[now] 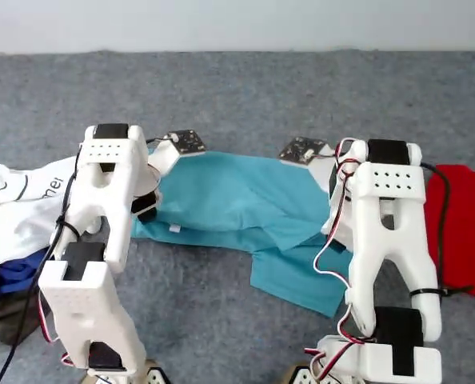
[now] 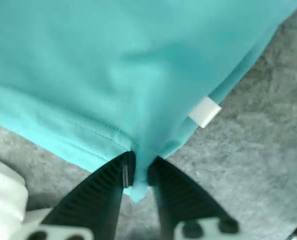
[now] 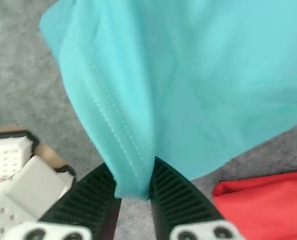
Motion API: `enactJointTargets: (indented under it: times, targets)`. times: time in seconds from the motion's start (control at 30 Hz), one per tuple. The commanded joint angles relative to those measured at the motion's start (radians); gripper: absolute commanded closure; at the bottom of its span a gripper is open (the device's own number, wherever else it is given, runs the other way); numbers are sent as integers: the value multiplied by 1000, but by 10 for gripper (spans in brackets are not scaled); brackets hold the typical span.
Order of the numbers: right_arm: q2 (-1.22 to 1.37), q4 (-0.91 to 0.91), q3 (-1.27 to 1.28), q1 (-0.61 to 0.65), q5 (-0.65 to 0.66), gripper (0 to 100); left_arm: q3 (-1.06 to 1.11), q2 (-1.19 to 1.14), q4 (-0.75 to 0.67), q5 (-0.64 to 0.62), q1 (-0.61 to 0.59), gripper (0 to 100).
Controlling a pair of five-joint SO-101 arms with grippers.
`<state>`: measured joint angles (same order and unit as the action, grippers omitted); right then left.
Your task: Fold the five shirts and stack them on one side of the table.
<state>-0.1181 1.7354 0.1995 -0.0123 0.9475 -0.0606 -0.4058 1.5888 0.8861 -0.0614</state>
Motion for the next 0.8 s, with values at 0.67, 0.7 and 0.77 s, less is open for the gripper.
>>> enactJointTargets:
  times: [0.67,0.7,0.77]
  targets:
    - [-211,56,2,-107,-12,604,-205,20,164,-57,-89,899]
    - [-211,53,2,-93,-26,605,-219,34,164,-86,-89,900]
    - [-191,51,2,-48,-103,629,-252,71,164,-138,-89,900]
